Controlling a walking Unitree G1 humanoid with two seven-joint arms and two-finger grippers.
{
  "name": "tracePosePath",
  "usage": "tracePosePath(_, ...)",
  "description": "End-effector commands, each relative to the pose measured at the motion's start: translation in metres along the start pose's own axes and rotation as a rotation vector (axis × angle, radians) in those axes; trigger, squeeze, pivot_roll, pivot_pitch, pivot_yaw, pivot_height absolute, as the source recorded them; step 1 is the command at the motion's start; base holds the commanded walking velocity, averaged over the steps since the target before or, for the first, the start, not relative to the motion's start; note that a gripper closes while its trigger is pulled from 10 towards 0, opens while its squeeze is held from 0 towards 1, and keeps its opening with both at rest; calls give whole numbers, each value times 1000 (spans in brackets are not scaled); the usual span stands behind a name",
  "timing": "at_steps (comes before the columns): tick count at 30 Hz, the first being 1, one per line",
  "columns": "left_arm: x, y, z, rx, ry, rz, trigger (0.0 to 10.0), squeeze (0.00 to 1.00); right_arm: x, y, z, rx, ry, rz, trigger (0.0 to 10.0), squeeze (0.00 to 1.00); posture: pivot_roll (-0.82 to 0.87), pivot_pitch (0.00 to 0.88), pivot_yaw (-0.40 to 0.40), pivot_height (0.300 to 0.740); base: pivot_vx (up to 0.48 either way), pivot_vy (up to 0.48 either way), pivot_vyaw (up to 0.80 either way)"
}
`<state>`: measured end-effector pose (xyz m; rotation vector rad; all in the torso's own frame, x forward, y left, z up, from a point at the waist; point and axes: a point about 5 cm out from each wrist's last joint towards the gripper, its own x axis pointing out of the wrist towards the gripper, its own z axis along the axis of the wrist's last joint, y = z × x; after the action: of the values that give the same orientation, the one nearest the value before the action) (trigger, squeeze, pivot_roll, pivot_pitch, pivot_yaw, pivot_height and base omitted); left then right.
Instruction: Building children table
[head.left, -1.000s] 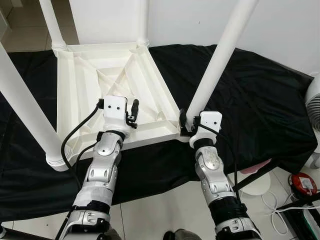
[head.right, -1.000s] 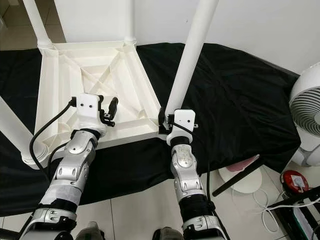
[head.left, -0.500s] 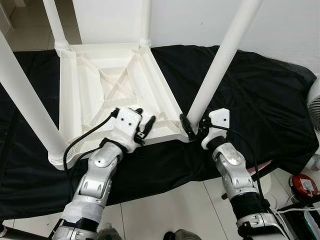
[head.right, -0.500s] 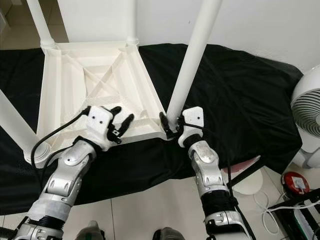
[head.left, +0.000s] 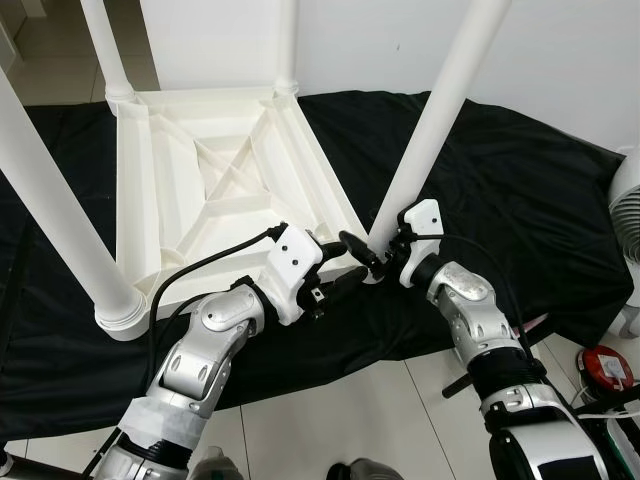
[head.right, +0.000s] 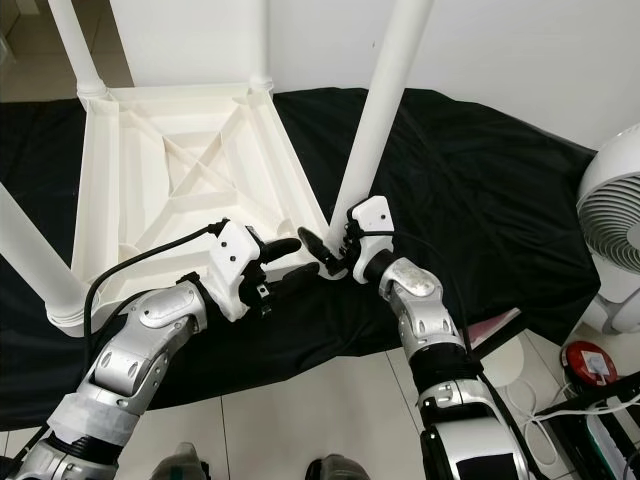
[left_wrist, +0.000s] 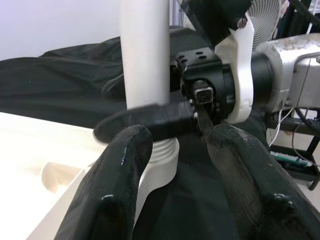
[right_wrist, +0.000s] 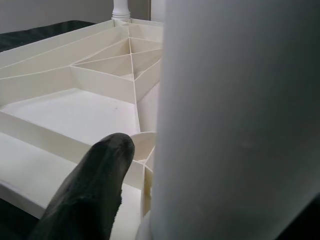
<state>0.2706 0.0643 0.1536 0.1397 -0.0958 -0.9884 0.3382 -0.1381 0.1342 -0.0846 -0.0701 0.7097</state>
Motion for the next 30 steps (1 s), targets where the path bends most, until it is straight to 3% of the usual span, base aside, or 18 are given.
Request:
tracePosePath(1,-1,-5,-5,-1,39,-55,10000,0,-3,-3,-3,14,13,12,0,0,124,0,-73,740,0,0,0)
tracePosePath(5,-5,-1,-8,-4,72,-23,10000,0,-13,-6,-11,21,44,35,0,0,132,0,-75,740,0,0,0)
tracePosePath(12,-7,0,-7,-8,72,-6,10000,0,-16,1,-15,49,30,14,0,0,130,0,-78,740,0,0,0)
tracePosePath(13,-7,2,-7,-14,65,10,10000,0,-15,2,-14,67,12,-17,10000,0,130,0,-78,740,0,0,0)
tracePosePath(19,-6,3,-7,-33,57,37,10000,0,-10,9,-11,96,-23,-166,10000,0,121,0,-79,740,0,0,0)
tracePosePath(22,-6,0,-7,-43,58,39,10000,0,-6,17,-12,88,-5,-306,10000,0,118,0,-78,740,0,0,0)
tracePosePath(24,-6,0,-7,-43,58,39,10000,0,-6,17,-12,88,-5,-306,10000,0,118,0,-78,740,0,0,0)
tracePosePath(26,-6,-2,-7,-60,57,35,10000,0,-1,32,-9,195,-71,-458,10000,0,119,0,-82,740,0,0,0)
tracePosePath(28,-6,-2,-7,-60,57,35,10000,0,-1,32,-9,195,-71,-458,10000,0,119,0,-82,740,0,0,0)
tracePosePath(30,-5,-4,-8,-62,58,31,10000,0,1,39,-10,231,-81,-544,10000,0,129,0,-90,740,0,0,0)
